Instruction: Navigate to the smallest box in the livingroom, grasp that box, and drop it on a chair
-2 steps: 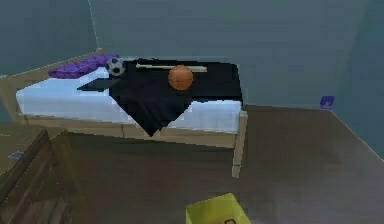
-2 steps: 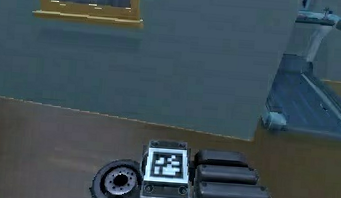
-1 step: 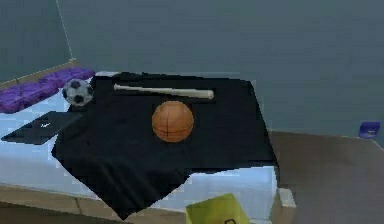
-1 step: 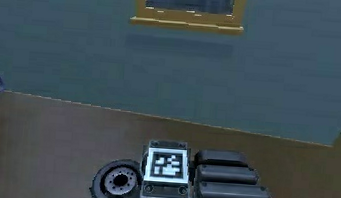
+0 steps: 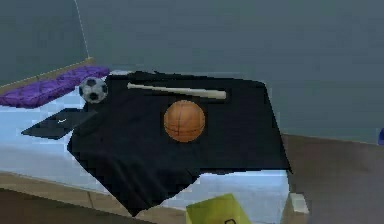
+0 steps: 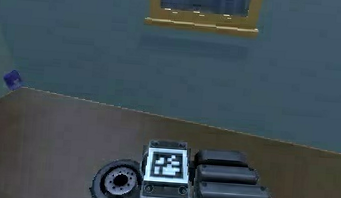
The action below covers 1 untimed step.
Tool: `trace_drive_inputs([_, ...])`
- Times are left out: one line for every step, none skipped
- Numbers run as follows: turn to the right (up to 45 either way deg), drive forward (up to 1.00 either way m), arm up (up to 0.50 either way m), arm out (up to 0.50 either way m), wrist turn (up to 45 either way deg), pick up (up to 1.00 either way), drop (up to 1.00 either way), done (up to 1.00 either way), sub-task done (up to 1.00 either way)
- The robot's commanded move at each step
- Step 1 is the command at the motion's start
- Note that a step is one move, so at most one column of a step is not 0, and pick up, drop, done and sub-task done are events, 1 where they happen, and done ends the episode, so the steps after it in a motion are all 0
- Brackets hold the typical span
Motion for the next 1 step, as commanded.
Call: trace_drive_inputs([-45.0,0.00,0.00,0.00,0.0,0.00,0.00,0.00,0.00])
